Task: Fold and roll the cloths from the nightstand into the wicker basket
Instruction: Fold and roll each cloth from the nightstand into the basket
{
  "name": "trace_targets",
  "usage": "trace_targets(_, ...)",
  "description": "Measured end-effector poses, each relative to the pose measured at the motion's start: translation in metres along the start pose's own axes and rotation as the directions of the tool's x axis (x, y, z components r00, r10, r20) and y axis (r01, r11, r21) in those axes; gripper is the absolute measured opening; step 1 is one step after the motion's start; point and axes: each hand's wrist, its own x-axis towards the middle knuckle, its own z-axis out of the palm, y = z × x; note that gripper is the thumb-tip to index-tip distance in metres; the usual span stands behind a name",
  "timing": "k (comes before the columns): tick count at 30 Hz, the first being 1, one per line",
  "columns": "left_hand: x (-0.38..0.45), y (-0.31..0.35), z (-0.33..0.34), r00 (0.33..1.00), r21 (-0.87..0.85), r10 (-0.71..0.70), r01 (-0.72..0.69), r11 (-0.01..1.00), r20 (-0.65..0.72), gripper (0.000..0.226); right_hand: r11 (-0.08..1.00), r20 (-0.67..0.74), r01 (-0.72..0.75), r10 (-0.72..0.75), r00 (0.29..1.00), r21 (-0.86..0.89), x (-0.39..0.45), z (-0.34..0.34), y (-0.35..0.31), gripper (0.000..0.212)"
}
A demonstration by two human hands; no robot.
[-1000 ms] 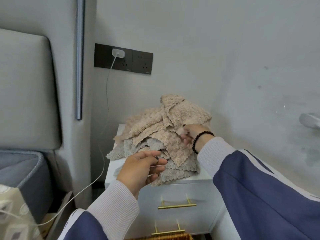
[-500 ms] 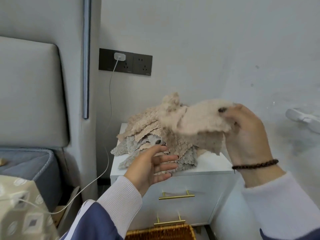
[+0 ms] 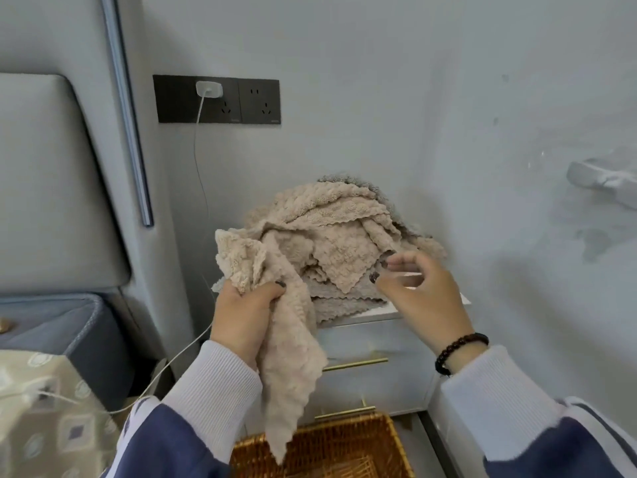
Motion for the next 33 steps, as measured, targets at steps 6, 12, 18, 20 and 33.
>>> trace_targets(6, 0.017, -0.001, -0.013, 0.999, 0.029, -0.029, 0.029, 0.999, -0.019, 0.042, 0.862, 0.381, 0.267, -0.095, 0.92, -0.431, 0.021, 0.07, 0.031, 0.09)
trace_targets(12, 0.039, -0.006, -0.016, 1.0, 0.06, -0.007, 0.006, 0.998, 0.011, 0.04, 0.744, 0.462, 0.309, 0.0, 0.887, -0.593, 0.049, 0.118, 0.043, 0.097)
trace_targets(18, 0.053, -0.012, -0.023, 0.999, 0.1, 0.038, -0.041, 0.994, 0.03, 0.034, 0.729, 0.471, 0.249, 0.113, 0.875, -0.638, 0.095, 0.139, 0.043, 0.102)
trace_targets(20, 0.054, -0.011, -0.026, 0.998, 0.12, 0.062, -0.065, 0.991, 0.034, 0.035, 0.704, 0.456, 0.239, 0.134, 0.88, -0.669, 0.111, 0.144, 0.042, 0.1)
trace_targets(33, 0.043, 0.001, -0.032, 0.982, 0.143, -0.011, -0.017, 0.99, 0.19, 0.039, 0.901, 0.385, 0.141, 0.031, 0.923, -0.411, 0.126, 0.14, 0.042, 0.085)
